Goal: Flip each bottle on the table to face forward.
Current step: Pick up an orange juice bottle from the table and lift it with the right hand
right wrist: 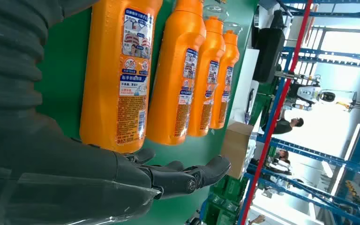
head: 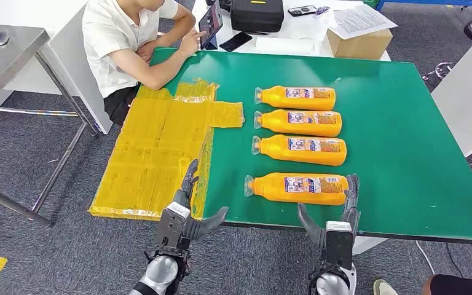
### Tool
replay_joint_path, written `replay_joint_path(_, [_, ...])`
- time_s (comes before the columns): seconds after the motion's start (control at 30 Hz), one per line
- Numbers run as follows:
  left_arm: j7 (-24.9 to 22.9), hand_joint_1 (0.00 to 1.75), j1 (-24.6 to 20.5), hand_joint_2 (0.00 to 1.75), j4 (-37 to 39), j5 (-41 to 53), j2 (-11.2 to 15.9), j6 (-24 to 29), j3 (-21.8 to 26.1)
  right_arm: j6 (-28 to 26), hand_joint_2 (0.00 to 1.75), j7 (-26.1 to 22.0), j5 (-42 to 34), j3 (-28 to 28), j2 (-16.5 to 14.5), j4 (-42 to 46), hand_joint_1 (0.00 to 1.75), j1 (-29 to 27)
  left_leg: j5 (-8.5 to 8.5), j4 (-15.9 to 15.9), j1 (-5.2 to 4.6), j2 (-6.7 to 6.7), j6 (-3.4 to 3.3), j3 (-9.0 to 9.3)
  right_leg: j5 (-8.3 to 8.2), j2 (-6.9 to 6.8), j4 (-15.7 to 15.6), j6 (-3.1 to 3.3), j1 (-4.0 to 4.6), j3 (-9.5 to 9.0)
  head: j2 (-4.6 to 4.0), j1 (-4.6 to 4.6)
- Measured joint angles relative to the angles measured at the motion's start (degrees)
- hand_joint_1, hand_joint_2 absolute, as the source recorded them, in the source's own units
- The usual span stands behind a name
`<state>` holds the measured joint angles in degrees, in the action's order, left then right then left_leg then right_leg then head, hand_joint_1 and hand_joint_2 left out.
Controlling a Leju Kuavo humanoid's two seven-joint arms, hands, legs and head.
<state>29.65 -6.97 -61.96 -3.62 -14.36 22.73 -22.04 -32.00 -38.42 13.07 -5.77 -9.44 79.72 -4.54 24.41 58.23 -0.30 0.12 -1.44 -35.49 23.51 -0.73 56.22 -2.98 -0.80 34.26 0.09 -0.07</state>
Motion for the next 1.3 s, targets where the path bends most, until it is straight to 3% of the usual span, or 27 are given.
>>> replay_joint_path(0.2, [0.1, 0.0, 0.6, 1.75, -0.5, 0.4, 0.0, -0.3, 0.1, -2.8, 1.75, -0.6, 5.7, -0.4, 0.2, -0.4, 0.0, -0.1, 0.0, 0.0, 0.0, 0.0, 0.0, -0.01, 0.0, 0.0, 0.0, 0.0, 0.0, 0.0, 0.0, 0.01])
replay_joint_path(0.37, [0.1, 0.0, 0.7, 1.75, -0.6, 0.7, 0.0, -1.9, 0.2, -5.0, 1.75, 6.0, 23.3, -3.3, 3.7, -1.9, 0.0, 2.4, -0.01, 0.0, -0.01, 0.0, -0.02, -0.01, -0.01, 0.0, 0.0, -0.01, -0.01, -0.01, 0.0, 0.01])
replay_joint_path(0.47, [0.1, 0.0, 0.7, 1.75, -0.6, 1.1, 0.0, -2.4, 0.2, -3.3, 1.75, 6.2, 22.7, -4.0, 5.7, -3.4, 0.0, 5.3, -0.05, 0.0, -0.02, -0.02, -0.06, -0.01, -0.02, -0.02, 0.0, -0.02, -0.01, -0.03, 0.0, 0.02])
replay_joint_path(0.67, [-0.2, 0.0, 0.6, 1.75, -0.6, 1.7, 0.0, -2.3, 0.2, -3.4, 1.75, 5.5, 22.2, -5.2, 6.6, -4.6, 0.0, 7.2, -0.05, 0.0, -0.02, -0.02, -0.06, 0.01, -0.03, -0.03, 0.0, -0.02, 0.0, -0.03, 0.0, 0.0])
replay_joint_path(0.9, [-0.7, 0.0, 0.4, 1.75, -0.6, 2.3, 0.0, -3.2, 0.2, -7.2, 1.75, 13.7, 39.8, -6.4, 10.0, -10.9, 0.0, 10.9, -0.04, 0.0, -0.03, -0.01, -0.06, -0.03, -0.03, -0.03, 0.0, -0.03, -0.01, -0.02, 0.0, 0.01])
replay_joint_path(1.1, [-1.3, 0.0, -0.8, 1.75, -0.5, 2.3, -0.2, -4.1, 0.1, -3.5, 1.75, 18.5, 44.3, -9.2, 14.4, -21.0, 0.0, 20.1, -0.16, 0.0, -0.11, -0.02, -0.17, -0.02, -0.17, -0.03, 0.0, -0.19, -0.09, -0.03, 0.0, 0.01])
replay_joint_path(1.3, [-1.8, 0.0, -1.1, 1.75, -0.5, 2.2, -0.5, -4.2, 0.1, 1.0, 1.75, 20.6, 45.6, -12.2, 16.4, -25.5, 0.0, 25.1, -0.17, 0.0, -0.1, 0.0, -0.18, 0.0, -0.17, -0.03, 0.0, -0.2, -0.07, -0.03, 0.0, 0.0])
